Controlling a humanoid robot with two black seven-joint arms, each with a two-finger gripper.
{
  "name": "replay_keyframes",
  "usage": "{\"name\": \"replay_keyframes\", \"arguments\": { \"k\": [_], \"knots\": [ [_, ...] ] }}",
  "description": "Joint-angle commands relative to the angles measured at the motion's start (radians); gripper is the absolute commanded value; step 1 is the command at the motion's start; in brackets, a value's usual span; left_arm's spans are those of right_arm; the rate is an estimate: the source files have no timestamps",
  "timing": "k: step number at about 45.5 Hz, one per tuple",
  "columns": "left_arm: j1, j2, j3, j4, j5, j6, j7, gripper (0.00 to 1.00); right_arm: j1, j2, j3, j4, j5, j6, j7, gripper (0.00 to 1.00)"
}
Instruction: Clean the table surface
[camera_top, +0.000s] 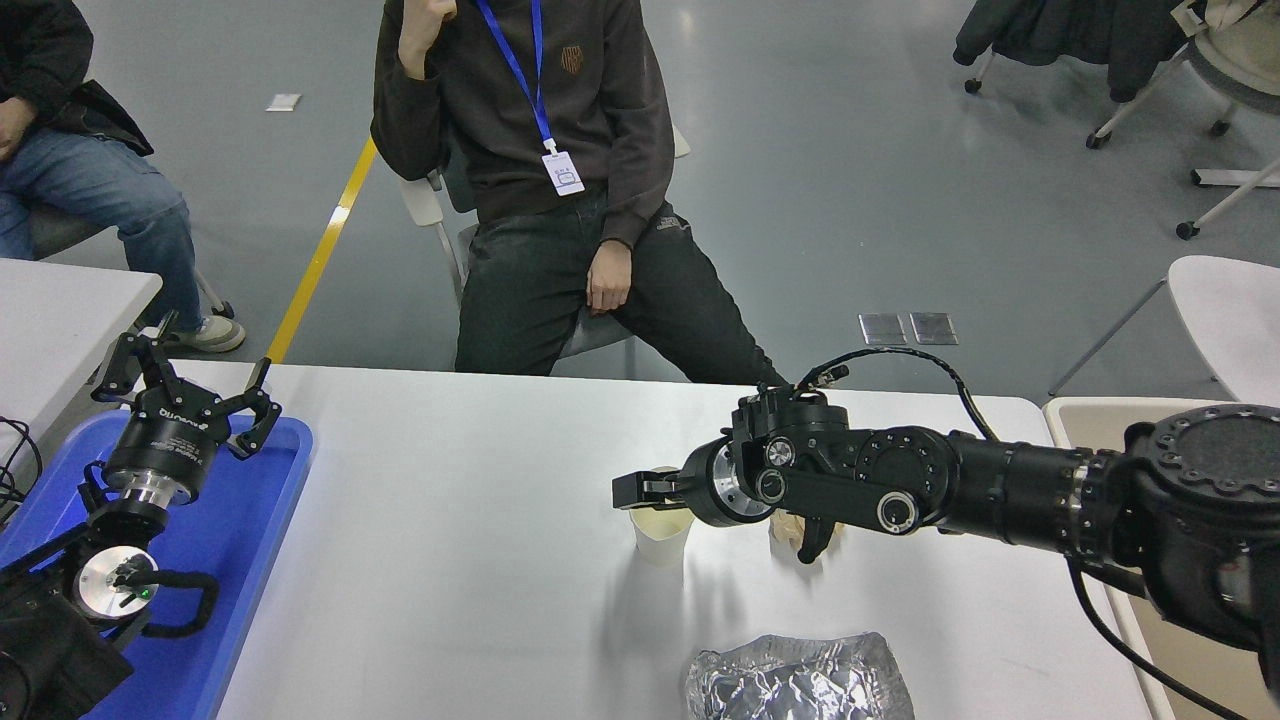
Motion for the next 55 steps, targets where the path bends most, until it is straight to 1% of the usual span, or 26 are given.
{"name": "replay_keyframes", "arguments": {
  "k": [1,11,18,22,26,37,44,52,54,55],
  "knots": [
    [0.0,0.0,0.0,0.0,0.0,0.0,0.0,1.0,-0.003,-0.004,-0.003,-0.006,-0.003,0.002,0.0,0.88],
    [0.0,0.0,0.0,0.0,0.0,0.0,0.0,1.0,-0.001,-0.038,-0.003,0.002,0.006,0.006,0.0,0.89],
    [0.0,0.0,0.0,0.0,0.0,0.0,0.0,1.0,0.005,-0.092,0.014,0.052,0.012,0.029,0.0,0.99],
    [0.0,0.0,0.0,0.0,0.0,0.0,0.0,1.0,0.014,-0.118,0.019,0.085,0.043,0.063,-0.002,0.99],
    [0.0,0.0,0.0,0.002,0.0,0.0,0.0,1.0,0.023,-0.122,0.017,0.089,0.081,0.068,-0.002,0.99],
    [0.0,0.0,0.0,0.0,0.0,0.0,0.0,1.0,0.013,-0.116,0.014,0.083,0.073,0.063,-0.002,0.99],
    [0.0,0.0,0.0,0.0,0.0,0.0,-0.001,1.0,0.009,-0.118,0.003,0.074,0.061,0.033,-0.002,0.99],
    [0.0,0.0,0.0,0.0,0.0,0.0,0.0,1.0,-0.003,-0.122,0.0,0.072,0.041,0.013,-0.002,0.95],
    [0.0,0.0,0.0,0.0,0.0,0.0,0.0,1.0,-0.007,-0.119,-0.003,0.069,0.031,-0.006,-0.002,0.9],
    [0.0,0.0,0.0,0.0,0.0,0.0,0.0,1.0,-0.015,-0.118,-0.012,0.066,0.012,-0.02,-0.002,0.84]
  ]
}}
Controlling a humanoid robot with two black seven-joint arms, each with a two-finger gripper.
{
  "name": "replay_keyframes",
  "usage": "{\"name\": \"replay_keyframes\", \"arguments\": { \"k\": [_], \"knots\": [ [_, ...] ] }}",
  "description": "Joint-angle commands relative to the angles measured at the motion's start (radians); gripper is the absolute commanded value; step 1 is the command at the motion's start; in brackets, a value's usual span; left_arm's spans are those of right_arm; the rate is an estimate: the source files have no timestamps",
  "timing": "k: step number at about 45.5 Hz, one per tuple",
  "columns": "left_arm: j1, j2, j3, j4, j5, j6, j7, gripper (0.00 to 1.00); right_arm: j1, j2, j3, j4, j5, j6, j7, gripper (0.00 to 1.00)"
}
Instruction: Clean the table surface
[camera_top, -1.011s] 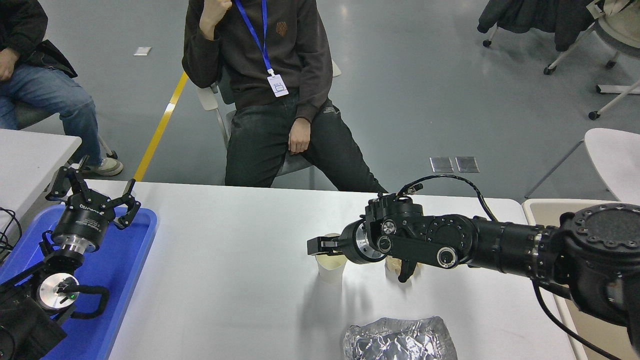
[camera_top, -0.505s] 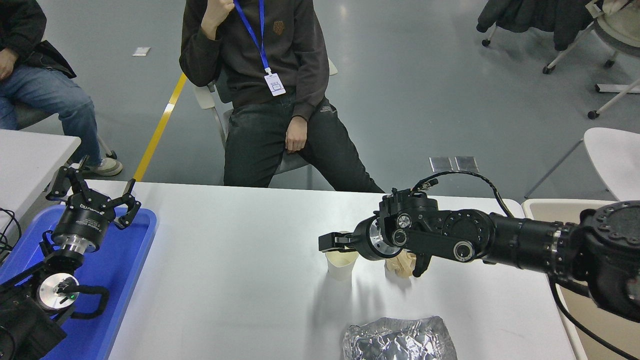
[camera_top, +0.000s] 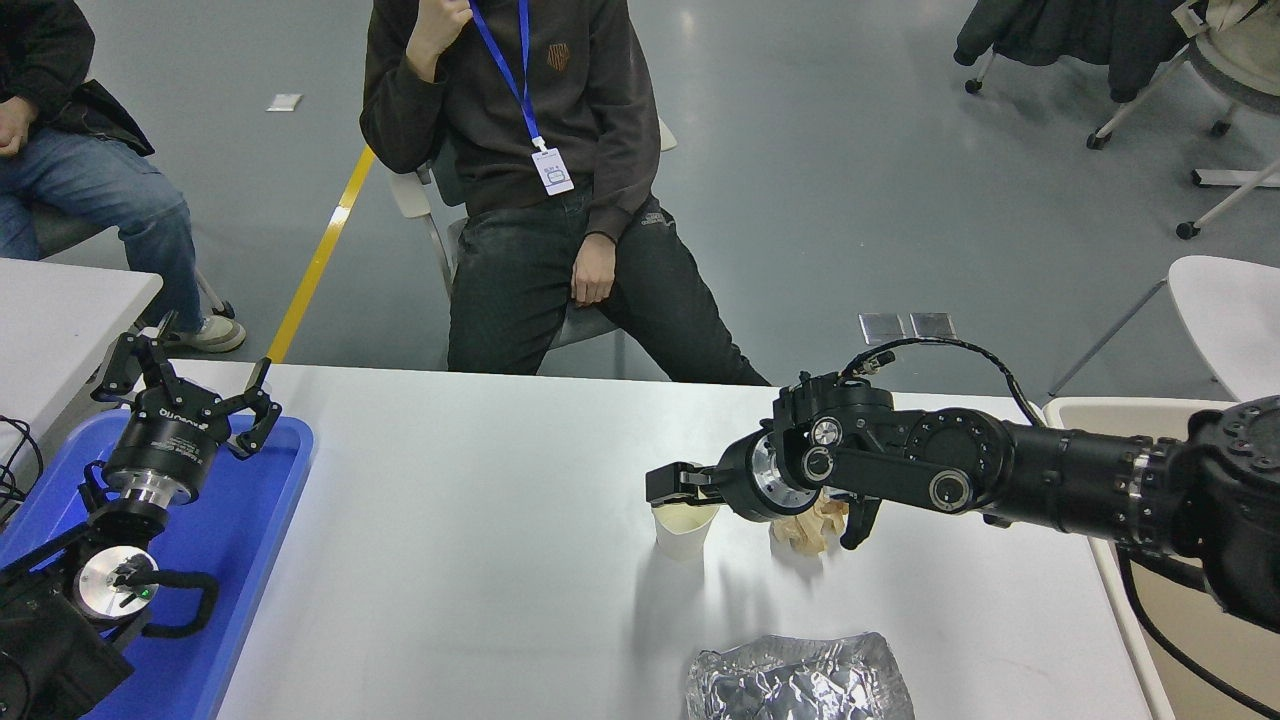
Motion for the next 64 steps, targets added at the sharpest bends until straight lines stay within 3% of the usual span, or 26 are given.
{"name": "replay_keyframes", "arguments": {
  "k": [1,15,17,21,26,27,29,51,64],
  "knots": [
    [0.0,0.0,0.0,0.001,0.0,0.0,0.001,1.0,-0.023,0.001,-0.021,-0.008,-0.05,-0.052,0.001,0.83],
    [0.0,0.0,0.0,0.001,0.0,0.0,0.001,1.0,-0.053,0.005,-0.017,-0.008,-0.079,-0.057,0.001,0.79],
    [0.0,0.0,0.0,0.0,0.0,0.0,0.001,1.0,-0.053,0.007,-0.021,-0.008,-0.081,-0.059,0.001,0.69],
    [0.0,0.0,0.0,0.0,0.0,0.0,0.001,1.0,-0.051,0.005,-0.023,-0.006,-0.075,-0.049,0.001,0.38],
    [0.0,0.0,0.0,0.0,0.0,0.0,0.001,1.0,-0.05,0.002,-0.021,-0.006,-0.076,-0.048,0.003,0.19],
    [0.0,0.0,0.0,0.0,0.0,0.0,0.001,1.0,-0.048,0.001,-0.023,-0.006,-0.076,-0.048,0.006,0.1],
    [0.0,0.0,0.0,0.0,0.0,0.0,0.001,1.0,-0.045,0.001,-0.021,-0.006,-0.078,-0.048,0.009,0.0],
    [0.0,0.0,0.0,0.0,0.0,0.0,0.001,1.0,0.004,-0.054,0.0,0.066,-0.073,-0.022,0.015,0.0],
    [0.0,0.0,0.0,0.0,0.0,0.0,0.001,1.0,0.07,-0.264,0.005,0.293,-0.064,-0.019,0.017,0.0]
  ]
}}
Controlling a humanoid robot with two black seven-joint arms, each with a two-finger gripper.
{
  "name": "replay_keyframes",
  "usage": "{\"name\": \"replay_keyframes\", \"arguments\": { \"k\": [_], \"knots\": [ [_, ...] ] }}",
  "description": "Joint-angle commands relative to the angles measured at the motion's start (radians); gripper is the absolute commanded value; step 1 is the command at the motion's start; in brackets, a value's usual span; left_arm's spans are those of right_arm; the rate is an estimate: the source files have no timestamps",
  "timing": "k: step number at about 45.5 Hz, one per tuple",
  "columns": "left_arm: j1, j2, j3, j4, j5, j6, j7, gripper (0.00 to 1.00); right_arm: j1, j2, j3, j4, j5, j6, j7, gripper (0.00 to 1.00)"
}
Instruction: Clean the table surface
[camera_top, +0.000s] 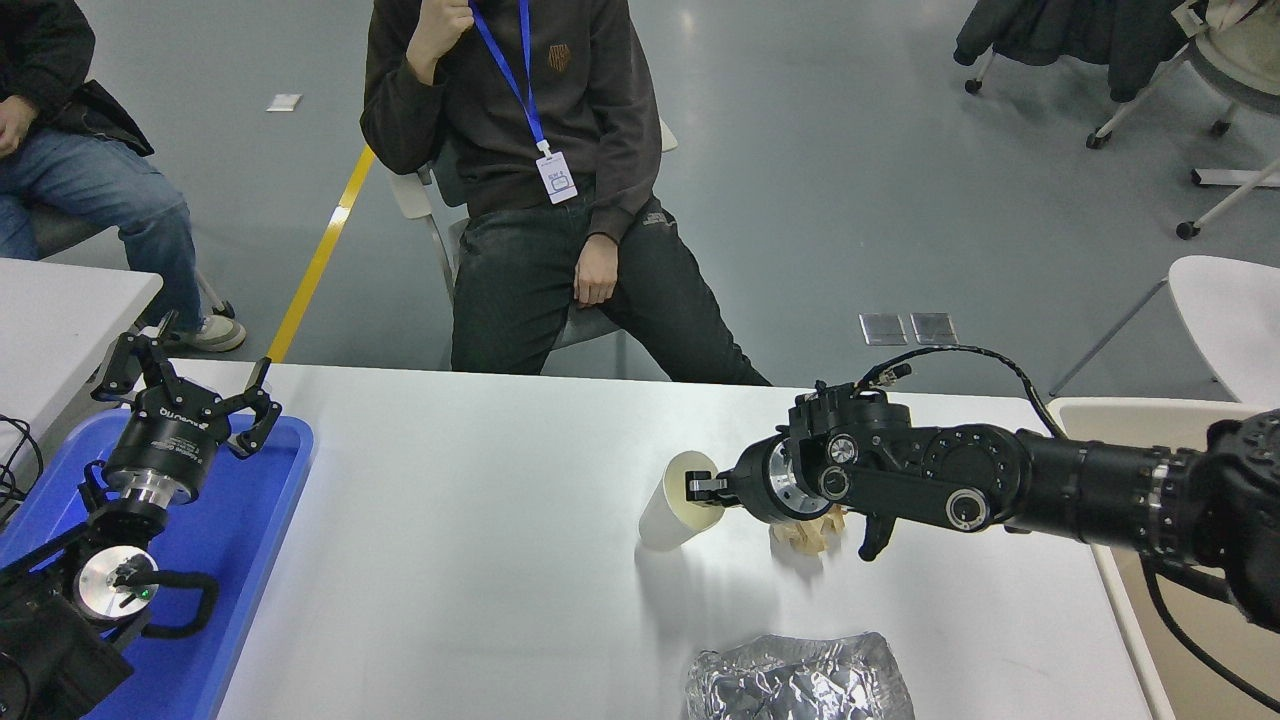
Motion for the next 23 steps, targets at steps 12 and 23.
{"name": "replay_keyframes", "arguments": {
  "k": [12,23],
  "knots": [
    [0.0,0.0,0.0,0.0,0.0,0.0,-0.001,1.0,0.151,-0.327,0.028,0.328,0.012,0.028,0.001,0.0],
    [0.0,0.0,0.0,0.0,0.0,0.0,0.0,1.0,0.252,-0.39,0.039,0.38,0.082,0.062,0.0,0.0]
  ]
}}
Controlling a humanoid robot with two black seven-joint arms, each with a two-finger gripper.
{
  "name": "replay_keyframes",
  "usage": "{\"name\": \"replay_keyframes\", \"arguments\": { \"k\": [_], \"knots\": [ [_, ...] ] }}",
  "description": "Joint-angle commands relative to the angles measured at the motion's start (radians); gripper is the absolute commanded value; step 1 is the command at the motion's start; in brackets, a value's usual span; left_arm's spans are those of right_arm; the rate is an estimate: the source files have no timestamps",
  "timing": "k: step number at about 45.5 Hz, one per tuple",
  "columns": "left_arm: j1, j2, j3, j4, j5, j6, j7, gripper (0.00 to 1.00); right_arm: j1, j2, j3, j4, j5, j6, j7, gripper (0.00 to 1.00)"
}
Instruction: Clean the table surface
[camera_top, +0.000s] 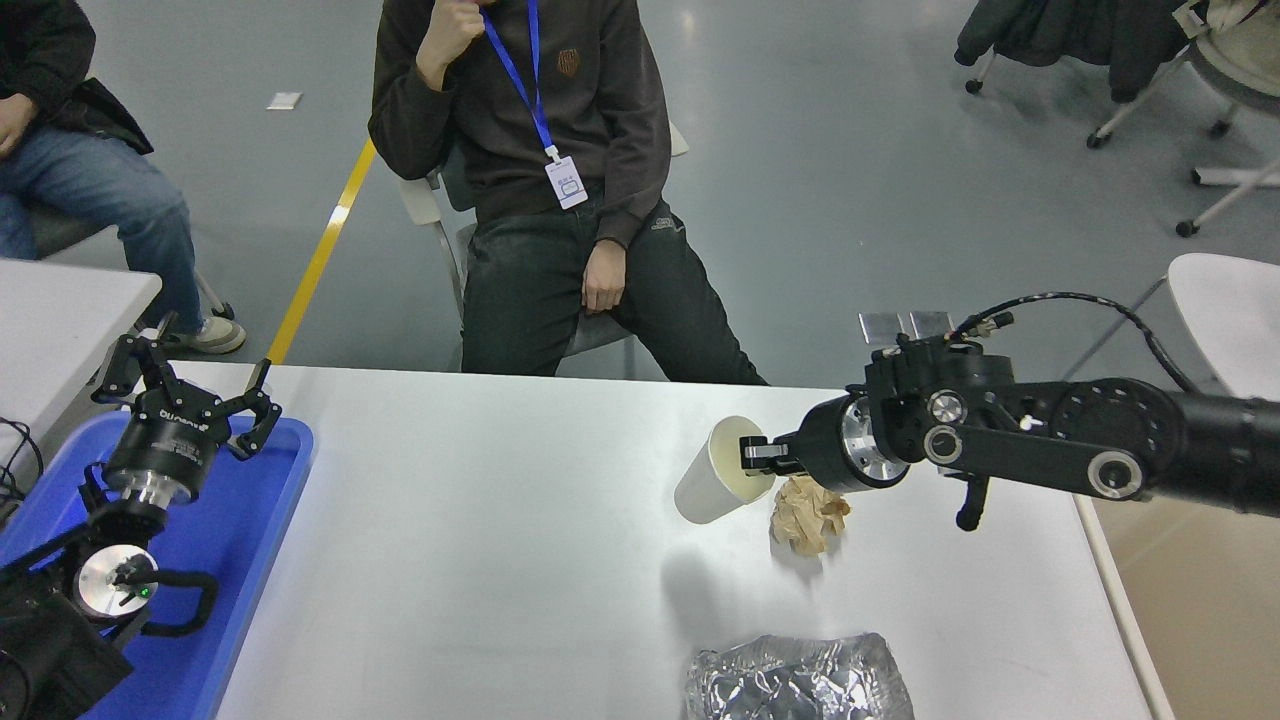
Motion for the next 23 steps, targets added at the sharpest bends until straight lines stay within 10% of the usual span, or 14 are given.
{"name": "replay_keyframes", "arguments": {
  "k": [1,23],
  "knots": [
    [0.0,0.0,0.0,0.0,0.0,0.0,0.0,1.0,0.099,-0.094,0.01,0.092,0.05,0.029,-0.001,0.0],
    [0.0,0.0,0.0,0.0,0.0,0.0,0.0,1.0,0.167,-0.275,0.012,0.164,0.05,0.065,0.0,0.0]
  ]
}}
